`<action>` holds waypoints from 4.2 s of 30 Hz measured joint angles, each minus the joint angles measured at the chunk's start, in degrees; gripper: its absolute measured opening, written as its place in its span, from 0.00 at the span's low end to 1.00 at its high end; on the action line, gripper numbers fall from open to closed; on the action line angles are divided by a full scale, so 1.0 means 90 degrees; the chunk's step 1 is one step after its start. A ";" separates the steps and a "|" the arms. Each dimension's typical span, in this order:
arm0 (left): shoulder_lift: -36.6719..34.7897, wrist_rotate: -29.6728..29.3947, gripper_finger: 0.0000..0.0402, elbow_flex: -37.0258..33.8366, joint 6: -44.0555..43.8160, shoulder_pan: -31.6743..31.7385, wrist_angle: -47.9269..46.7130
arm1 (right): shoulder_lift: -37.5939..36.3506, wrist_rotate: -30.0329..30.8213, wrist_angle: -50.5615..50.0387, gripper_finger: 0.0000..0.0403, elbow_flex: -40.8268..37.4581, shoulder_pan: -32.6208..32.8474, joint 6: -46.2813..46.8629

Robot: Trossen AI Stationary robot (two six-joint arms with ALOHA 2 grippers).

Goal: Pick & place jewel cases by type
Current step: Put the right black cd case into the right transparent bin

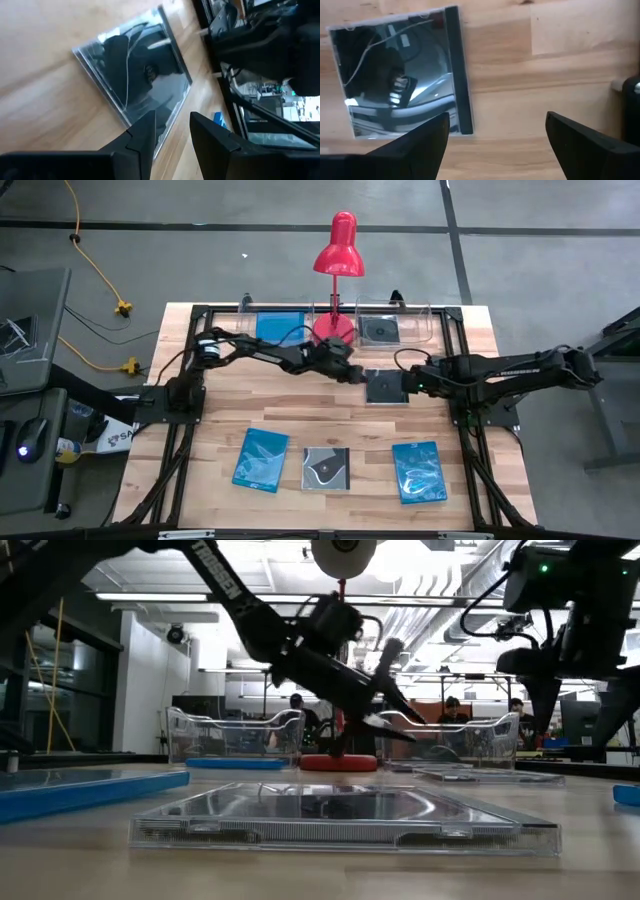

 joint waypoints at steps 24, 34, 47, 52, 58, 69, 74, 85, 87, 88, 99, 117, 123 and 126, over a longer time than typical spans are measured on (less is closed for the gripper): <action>0.0183 -0.0854 0.30 0.0287 -0.0032 -0.0047 -0.1250 | 0.0010 -0.0025 0.1653 0.77 -0.0881 -0.0118 -0.0224; 0.0229 -0.0882 0.30 0.0294 -0.0236 -0.0052 -0.1192 | 0.0010 -0.0156 0.2075 0.77 -0.0881 -0.0587 -0.0934; 0.0237 -0.0896 0.30 0.0294 -0.0326 -0.0052 -0.1195 | -0.0026 -0.1200 0.3019 0.77 -0.1533 -0.1407 -0.1227; 0.0239 -0.0873 0.30 0.0292 -0.0326 -0.0052 -0.1186 | -0.0017 -0.1393 0.3180 0.77 -0.1689 -0.1538 -0.1548; 0.0241 -0.0785 0.30 0.0289 -0.0326 -0.0049 -0.1182 | -0.0015 -0.1754 0.3192 0.77 -0.1706 -0.1830 -0.2033; 0.0244 -0.0577 0.30 0.0287 -0.0350 -0.0049 -0.1157 | 0.0005 -0.2238 0.3405 0.77 -0.1738 -0.2177 -0.2385; 0.0249 -0.0534 0.30 0.0287 -0.0383 -0.0110 -0.1114 | 0.0015 -0.2325 0.3545 0.77 -0.1753 -0.2209 -0.2439; 0.0251 -0.0547 0.30 0.0284 -0.0394 -0.0139 -0.1095 | 0.0384 -0.2461 0.3878 0.77 -0.1717 -0.2209 -0.2491; 0.0251 -0.0555 0.30 0.0284 -0.0387 -0.0155 -0.1098 | 0.0490 -0.2499 0.4030 0.77 -0.1715 -0.2209 -0.2490; 0.0251 -0.0592 0.30 0.0284 -0.0367 -0.0168 -0.1098 | 0.0524 -0.2524 0.4089 0.77 -0.1716 -0.2209 -0.2491; 0.0318 -0.0601 0.30 0.0290 -0.0300 -0.0179 -0.1123 | 0.0685 -0.2600 0.4571 0.77 -0.1740 -0.2202 -0.2452; 0.0458 -0.1254 0.30 0.0301 0.0157 -0.0222 -0.1500 | 0.0692 -0.2333 0.4739 0.77 -0.1750 -0.2032 -0.2374; 0.0453 -0.1526 0.30 0.0301 -0.0133 -0.0211 -0.1711 | 0.0690 -0.2218 0.4739 0.77 -0.1746 -0.1889 -0.2324; 0.0456 -0.1512 0.30 0.0364 -0.0234 -0.0205 -0.1820 | 0.0687 -0.2168 0.4742 0.77 -0.1746 -0.1859 -0.2321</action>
